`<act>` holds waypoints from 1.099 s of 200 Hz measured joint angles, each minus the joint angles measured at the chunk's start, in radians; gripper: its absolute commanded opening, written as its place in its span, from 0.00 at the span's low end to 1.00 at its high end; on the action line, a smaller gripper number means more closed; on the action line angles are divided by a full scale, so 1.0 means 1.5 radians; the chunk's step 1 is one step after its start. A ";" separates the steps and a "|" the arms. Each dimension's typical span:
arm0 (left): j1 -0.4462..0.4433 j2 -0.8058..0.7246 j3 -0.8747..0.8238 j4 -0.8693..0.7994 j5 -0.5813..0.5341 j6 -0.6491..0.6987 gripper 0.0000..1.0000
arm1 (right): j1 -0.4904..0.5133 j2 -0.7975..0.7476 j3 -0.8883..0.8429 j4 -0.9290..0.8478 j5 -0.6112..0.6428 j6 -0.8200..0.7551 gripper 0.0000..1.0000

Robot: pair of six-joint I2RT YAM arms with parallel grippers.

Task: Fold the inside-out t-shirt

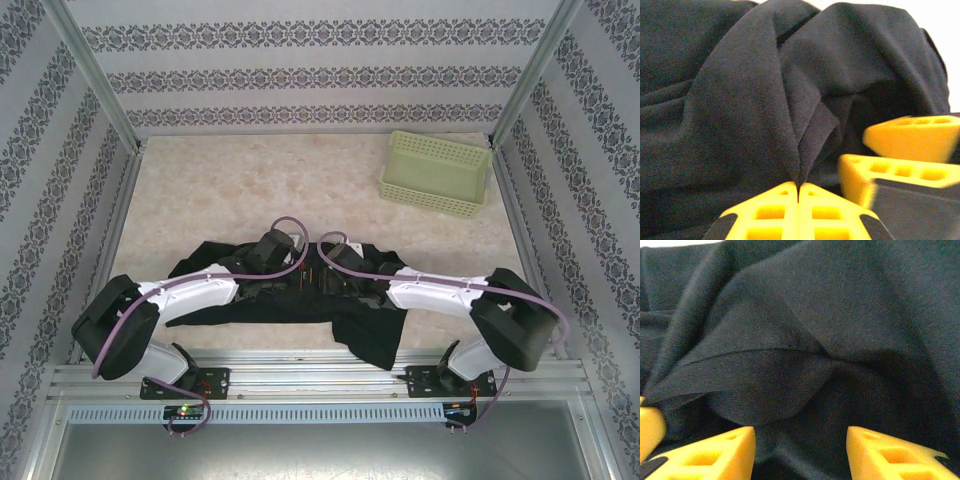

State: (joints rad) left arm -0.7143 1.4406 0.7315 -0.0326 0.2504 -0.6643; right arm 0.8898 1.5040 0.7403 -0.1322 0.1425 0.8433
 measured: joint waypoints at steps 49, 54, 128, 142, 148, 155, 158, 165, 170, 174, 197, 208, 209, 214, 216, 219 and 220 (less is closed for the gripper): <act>0.001 -0.008 -0.013 0.034 0.008 -0.017 0.00 | 0.000 0.087 0.026 0.014 0.001 -0.002 0.26; 0.001 -0.008 -0.014 0.035 0.008 -0.018 0.00 | 0.000 0.089 0.029 0.014 0.002 -0.002 0.18; 0.019 0.007 -0.019 0.031 -0.028 -0.022 0.04 | 0.003 -0.036 0.005 0.002 0.026 -0.009 0.00; 0.025 0.024 -0.019 0.024 -0.038 -0.021 0.05 | 0.003 -0.094 -0.016 0.004 0.027 -0.009 0.00; 0.027 0.031 -0.019 0.023 -0.043 -0.020 0.05 | 0.003 -0.114 -0.024 0.004 0.026 -0.009 0.00; 0.028 0.036 -0.019 0.021 -0.046 -0.019 0.06 | 0.003 -0.133 -0.033 0.004 0.025 -0.009 0.00; 0.028 0.038 -0.019 0.020 -0.047 -0.018 0.06 | 0.003 -0.140 -0.037 0.005 0.024 -0.009 0.00; 0.028 0.040 -0.019 0.017 -0.048 -0.016 0.06 | 0.002 -0.157 -0.046 0.005 0.021 -0.008 0.00; 0.028 0.041 -0.019 0.016 -0.049 -0.015 0.06 | 0.001 -0.167 -0.052 0.005 0.019 -0.008 0.00; 0.028 0.041 -0.019 0.015 -0.051 -0.014 0.06 | 0.001 -0.173 -0.057 0.005 0.017 -0.008 0.00; 0.028 0.041 -0.019 0.012 -0.057 -0.004 0.06 | -0.008 -0.208 -0.082 0.006 0.005 -0.008 0.00; 0.028 0.041 -0.019 0.011 -0.061 0.003 0.06 | -0.016 -0.223 -0.090 0.007 -0.003 -0.007 0.00; 0.028 0.041 -0.019 0.011 -0.062 0.004 0.06 | -0.017 -0.224 -0.090 0.007 -0.003 -0.007 0.00; 0.028 0.041 -0.019 0.011 -0.063 0.007 0.06 | -0.020 -0.231 -0.094 0.009 -0.007 -0.006 0.00; 0.028 0.041 -0.019 0.011 -0.064 0.007 0.06 | -0.022 -0.234 -0.095 0.009 -0.009 -0.006 0.00; 0.028 0.040 -0.019 0.011 -0.066 0.009 0.06 | -0.024 -0.238 -0.097 0.010 -0.010 -0.006 0.00; 0.028 0.040 -0.019 0.011 -0.066 0.009 0.06 | -0.025 -0.240 -0.098 0.010 -0.011 -0.006 0.00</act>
State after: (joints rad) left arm -0.6724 1.5013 0.7029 -0.0162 0.1520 -0.6502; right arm 0.8528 1.1442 0.5938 -0.1173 0.1257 0.8341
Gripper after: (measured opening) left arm 0.064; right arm 0.050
